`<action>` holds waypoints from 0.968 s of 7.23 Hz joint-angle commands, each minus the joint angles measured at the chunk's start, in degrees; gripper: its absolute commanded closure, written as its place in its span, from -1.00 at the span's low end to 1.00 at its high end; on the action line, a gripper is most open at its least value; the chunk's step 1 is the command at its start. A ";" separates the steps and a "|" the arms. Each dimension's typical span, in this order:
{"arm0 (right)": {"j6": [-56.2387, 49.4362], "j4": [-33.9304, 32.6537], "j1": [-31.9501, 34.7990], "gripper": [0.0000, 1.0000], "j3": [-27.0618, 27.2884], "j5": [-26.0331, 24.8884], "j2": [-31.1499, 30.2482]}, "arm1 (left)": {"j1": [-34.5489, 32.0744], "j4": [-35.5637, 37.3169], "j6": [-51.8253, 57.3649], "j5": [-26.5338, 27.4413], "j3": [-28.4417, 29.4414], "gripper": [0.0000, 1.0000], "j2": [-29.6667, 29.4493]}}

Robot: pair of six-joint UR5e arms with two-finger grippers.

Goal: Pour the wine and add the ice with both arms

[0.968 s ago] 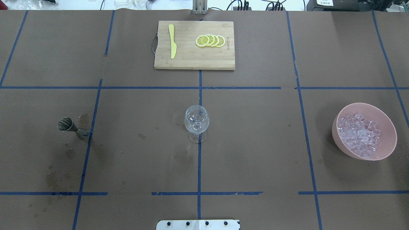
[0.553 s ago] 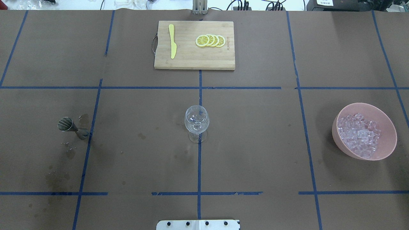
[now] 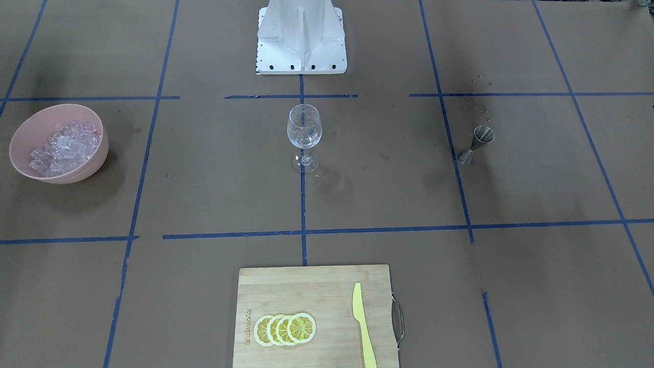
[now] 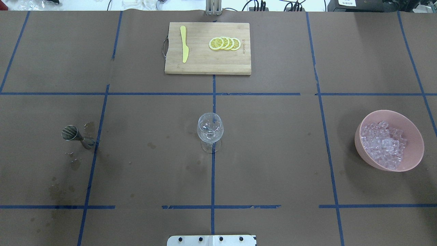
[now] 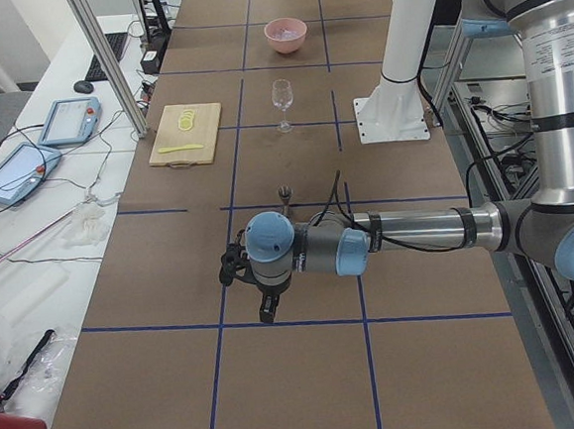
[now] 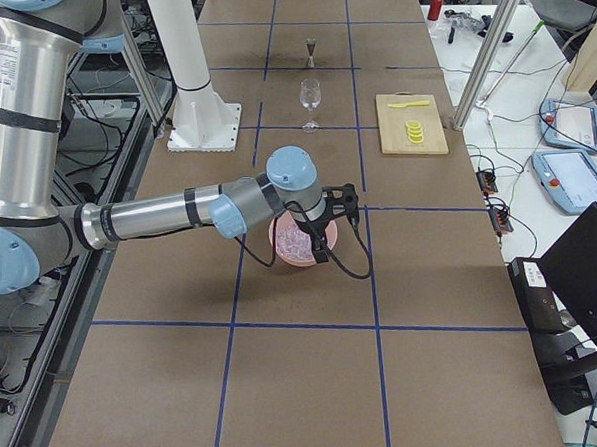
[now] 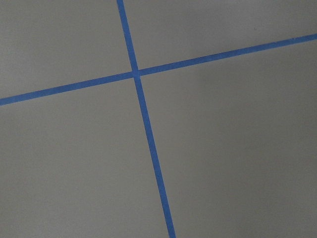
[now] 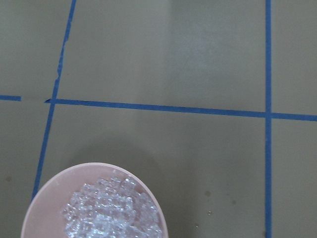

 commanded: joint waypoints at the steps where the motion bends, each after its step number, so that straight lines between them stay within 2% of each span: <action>1: 16.86 15.38 -11.31 -1.00 0.68 -8.58 -3.77 | -0.03 -0.04 0.03 -0.02 -0.29 -1.00 -0.31; 2: 23.98 19.28 -17.20 -1.00 0.68 -13.60 -4.05 | -0.03 -0.04 0.03 -0.02 -0.29 -1.00 -0.31; 3: 25.27 20.45 -24.57 -1.00 0.76 -21.57 -4.14 | -0.03 -0.04 0.03 -0.02 -0.37 -1.00 -0.39; 4: 26.94 20.55 -28.21 -1.00 0.76 -24.78 -4.23 | -0.03 -0.22 0.03 -0.02 -0.46 -1.00 -0.48; 5: 28.61 20.55 -29.81 -0.81 0.76 -24.99 -4.32 | -0.03 -1.87 0.03 -0.02 -0.29 -1.00 -0.48; 6: 28.71 20.55 -31.30 -0.53 0.68 -26.21 -5.01 | -0.03 -2.50 0.03 -0.02 -0.11 -1.00 -0.39; 7: 28.71 20.55 -32.36 -0.46 0.50 -26.74 -5.46 | -0.03 -2.50 0.03 -0.02 -0.28 -1.00 -0.48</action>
